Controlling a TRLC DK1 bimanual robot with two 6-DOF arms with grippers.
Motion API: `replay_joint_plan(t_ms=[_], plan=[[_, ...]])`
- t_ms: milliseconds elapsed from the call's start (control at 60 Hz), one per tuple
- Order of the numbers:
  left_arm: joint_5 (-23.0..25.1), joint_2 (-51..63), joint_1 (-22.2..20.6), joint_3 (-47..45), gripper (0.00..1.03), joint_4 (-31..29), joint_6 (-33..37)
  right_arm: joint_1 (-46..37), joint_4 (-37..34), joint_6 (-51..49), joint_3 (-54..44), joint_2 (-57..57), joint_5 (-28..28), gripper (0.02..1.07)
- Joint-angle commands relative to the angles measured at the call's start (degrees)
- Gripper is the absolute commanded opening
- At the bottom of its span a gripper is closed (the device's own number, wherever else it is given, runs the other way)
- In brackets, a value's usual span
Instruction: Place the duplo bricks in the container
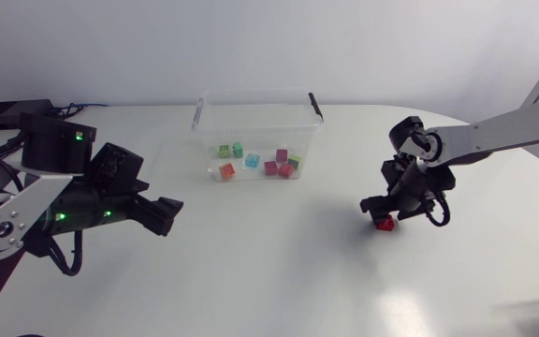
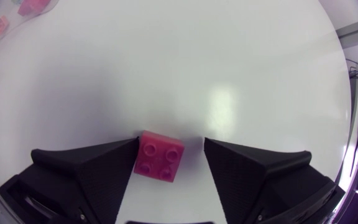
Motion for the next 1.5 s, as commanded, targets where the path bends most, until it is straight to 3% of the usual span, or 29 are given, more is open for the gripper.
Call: replay_joint_plan(t_ms=[0, 67, 150, 300, 417, 717, 950, 1200, 1483], plan=[[0.50, 0.46, -0.28, -1.58, 0.99, 0.16, 0.14, -0.05, -2.97, 2.77, -1.31, -0.54, 0.71, 1.00], [0.50, 0.55, -0.28, -1.67, 0.99, 0.33, 0.14, 0.30, -3.23, 3.74, -1.57, -0.01, 0.71, 0.97], [0.50, 0.64, -0.37, -1.76, 0.99, 0.42, 0.05, 0.74, -2.70, 5.05, -1.92, 1.48, 0.71, 0.86], [0.50, 0.11, -0.28, -1.93, 0.99, 0.42, -0.12, 1.53, -2.35, 6.11, -2.36, 2.54, -2.10, 0.41], [0.50, 0.11, -0.02, -2.28, 0.99, 0.42, 0.05, 0.74, -3.14, 7.16, -2.10, 2.98, -4.12, 0.35], [0.50, 0.11, 0.16, -2.37, 0.99, 0.51, -0.12, 0.39, -1.12, 6.90, -3.41, -1.68, -4.65, 0.34], [0.50, 0.11, 0.42, -2.99, 0.99, 0.86, -0.03, 3.02, 0.81, 7.16, -2.54, -17.41, -6.50, 0.34], [0.50, -0.68, 1.30, -3.69, 0.99, 0.86, -0.03, 6.80, -1.12, 7.78, 9.59, -24.97, -7.02, 0.34], [0.50, -4.81, 3.50, -4.74, 0.99, 0.42, -0.12, 12.87, -2.44, 7.69, 22.25, -19.87, -7.11, 0.35]])
